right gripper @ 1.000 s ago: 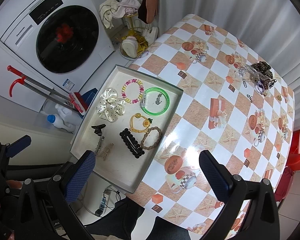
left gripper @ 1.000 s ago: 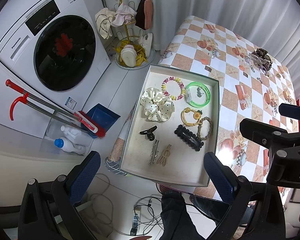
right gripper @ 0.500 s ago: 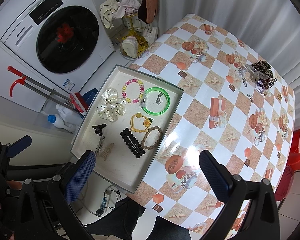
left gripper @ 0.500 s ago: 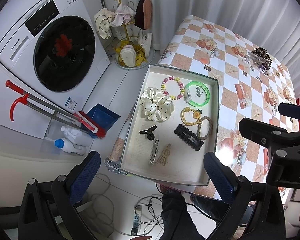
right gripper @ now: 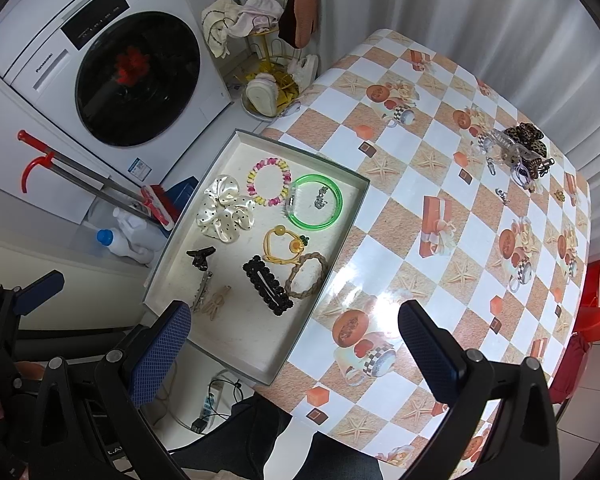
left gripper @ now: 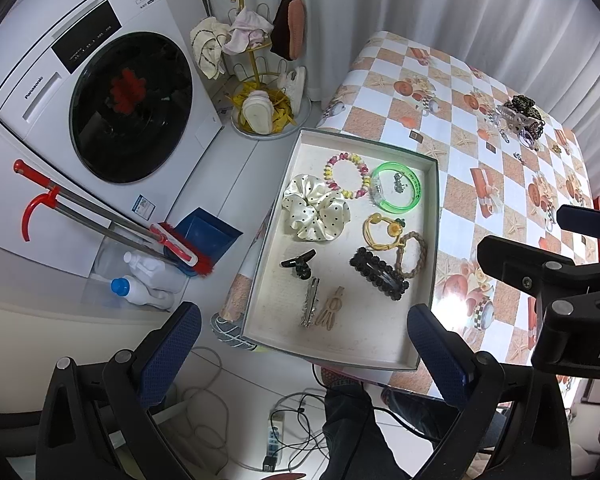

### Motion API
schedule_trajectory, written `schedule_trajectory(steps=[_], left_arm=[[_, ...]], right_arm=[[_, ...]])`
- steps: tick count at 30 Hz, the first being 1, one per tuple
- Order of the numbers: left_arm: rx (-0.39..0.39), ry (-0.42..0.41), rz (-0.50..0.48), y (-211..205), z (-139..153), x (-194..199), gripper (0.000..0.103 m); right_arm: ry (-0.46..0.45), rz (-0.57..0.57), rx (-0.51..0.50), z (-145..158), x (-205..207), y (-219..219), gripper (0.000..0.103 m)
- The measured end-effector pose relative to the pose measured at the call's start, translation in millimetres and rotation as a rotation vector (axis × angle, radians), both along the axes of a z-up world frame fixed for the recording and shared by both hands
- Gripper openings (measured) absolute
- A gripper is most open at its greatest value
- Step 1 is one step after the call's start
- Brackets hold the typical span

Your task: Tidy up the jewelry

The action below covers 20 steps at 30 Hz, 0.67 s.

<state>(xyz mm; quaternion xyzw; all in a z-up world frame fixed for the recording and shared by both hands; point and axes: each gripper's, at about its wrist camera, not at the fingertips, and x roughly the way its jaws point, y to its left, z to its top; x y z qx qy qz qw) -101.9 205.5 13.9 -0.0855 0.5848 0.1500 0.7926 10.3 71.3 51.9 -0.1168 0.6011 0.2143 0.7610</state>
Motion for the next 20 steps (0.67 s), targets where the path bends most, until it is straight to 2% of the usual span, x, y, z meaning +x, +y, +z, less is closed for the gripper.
schedule_trajectory(steps=[20], left_arm=[[0.01, -0.011, 0.016, 11.6, 0.5, -14.4, 0.103]], right_arm=[[0.0, -0.001, 0.002, 0.2, -1.4, 1.6, 0.103]])
